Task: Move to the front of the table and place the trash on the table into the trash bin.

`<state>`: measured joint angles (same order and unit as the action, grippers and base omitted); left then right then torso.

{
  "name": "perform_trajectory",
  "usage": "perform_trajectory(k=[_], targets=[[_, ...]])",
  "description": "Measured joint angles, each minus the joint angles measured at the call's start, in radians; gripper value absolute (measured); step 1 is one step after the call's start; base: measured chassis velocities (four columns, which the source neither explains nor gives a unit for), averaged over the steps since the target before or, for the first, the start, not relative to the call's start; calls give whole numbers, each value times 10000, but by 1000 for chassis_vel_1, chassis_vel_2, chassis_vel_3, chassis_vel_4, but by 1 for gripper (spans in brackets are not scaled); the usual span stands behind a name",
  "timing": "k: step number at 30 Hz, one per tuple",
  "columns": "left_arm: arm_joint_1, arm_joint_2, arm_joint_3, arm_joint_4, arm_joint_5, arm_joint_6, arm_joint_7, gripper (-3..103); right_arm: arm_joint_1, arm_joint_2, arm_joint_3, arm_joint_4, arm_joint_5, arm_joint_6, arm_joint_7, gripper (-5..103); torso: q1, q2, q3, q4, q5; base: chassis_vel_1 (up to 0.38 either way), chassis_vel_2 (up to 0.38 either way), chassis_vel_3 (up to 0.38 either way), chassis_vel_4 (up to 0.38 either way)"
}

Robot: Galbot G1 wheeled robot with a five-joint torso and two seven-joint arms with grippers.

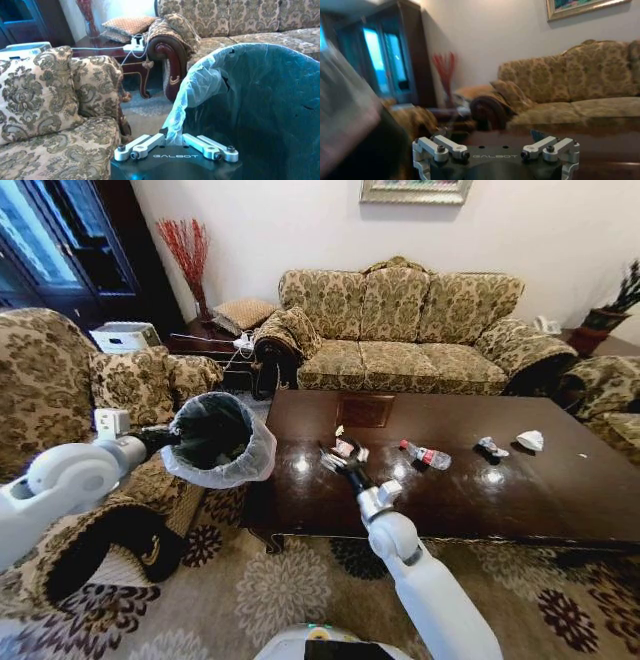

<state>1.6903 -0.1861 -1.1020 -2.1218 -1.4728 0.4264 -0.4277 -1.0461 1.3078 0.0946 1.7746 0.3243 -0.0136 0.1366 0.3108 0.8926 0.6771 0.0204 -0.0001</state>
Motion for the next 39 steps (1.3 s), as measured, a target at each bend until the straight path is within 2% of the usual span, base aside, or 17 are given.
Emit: perform_trajectory(k=[1,2,4,7,9,15,16,17,20,28,31,33,36,37,39], targets=[[0,-24,-15,-108,-10,-1,4,0,200,180,-38,-591,-457,283,31,100,1,0,0,1,-1,-67,-6,75,20],[0,-24,-15,-108,-10,-1,4,0,200,180,-38,-591,-457,283,31,100,1,0,0,1,-1,-67,-6,75,20],[17,-117,-93,-292,-31,0,1,0,699,603,-114,-1979,-935,803,286,100,4,-1,3,1,10,-19,0,38,5],[54,-213,-112,-408,-35,-1,1,0,1072,913,-161,-2865,-919,763,536,100,4,-1,3,-2,2,-18,-5,9,2],[72,-360,-111,-499,-36,-1,-8,0,1533,1358,-210,-3793,-609,317,668,100,5,-1,3,-3,-2,-26,-9,7,3],[81,-478,-109,-551,-35,-2,-16,0,2213,1914,-234,-4879,-443,57,770,100,2,0,2,1,-3,0,0,0,0],[90,-505,-101,-552,-32,-1,-18,0,2964,2357,-218,-5997,-477,46,1168,100,2,-1,2,4,-1,0,0,0,0],[93,-520,-100,-554,-31,-1,-19,0,3155,2471,-186,-6301,-488,87,1365,100,2,-1,3,2,-1,0,0,0,0],[113,-572,-92,-554,-18,-1,-15,0,3453,2580,-147,-6772,-510,129,1715,100,4,-1,3,0,1,0,0,0,0],[122,-695,-15,-558,28,-1,-8,0,3788,2580,-146,-7454,-403,145,1761,102,2,-1,1,0,1,0,0,0,0],[124,-728,-8,-575,44,-7,-4,0,3856,2566,-142,-7632,-346,231,1662,91,3,-1,2,0,2,0,0,0,0],[124,-732,-8,-578,45,-9,-3,0,3865,2558,-142,-7656,-342,255,1634,91,3,-1,2,-1,1,0,0,0,0],[124,-732,-8,-581,49,-29,-1,0,3872,2526,-136,-7673,-306,296,1552,76,2,-1,1,0,2,0,0,0,0],[124,-732,-8,-581,49,-29,-1,0,3872,2526,-136,-7673,-306,296,1552,76,2,-1,1,0,2,0,0,0,0],[128,-709,-28,-602,47,-29,86,0,3869,2476,-135,-7653,-290,301,1486,65,3,-1,2,0,1,0,0,0,0]])
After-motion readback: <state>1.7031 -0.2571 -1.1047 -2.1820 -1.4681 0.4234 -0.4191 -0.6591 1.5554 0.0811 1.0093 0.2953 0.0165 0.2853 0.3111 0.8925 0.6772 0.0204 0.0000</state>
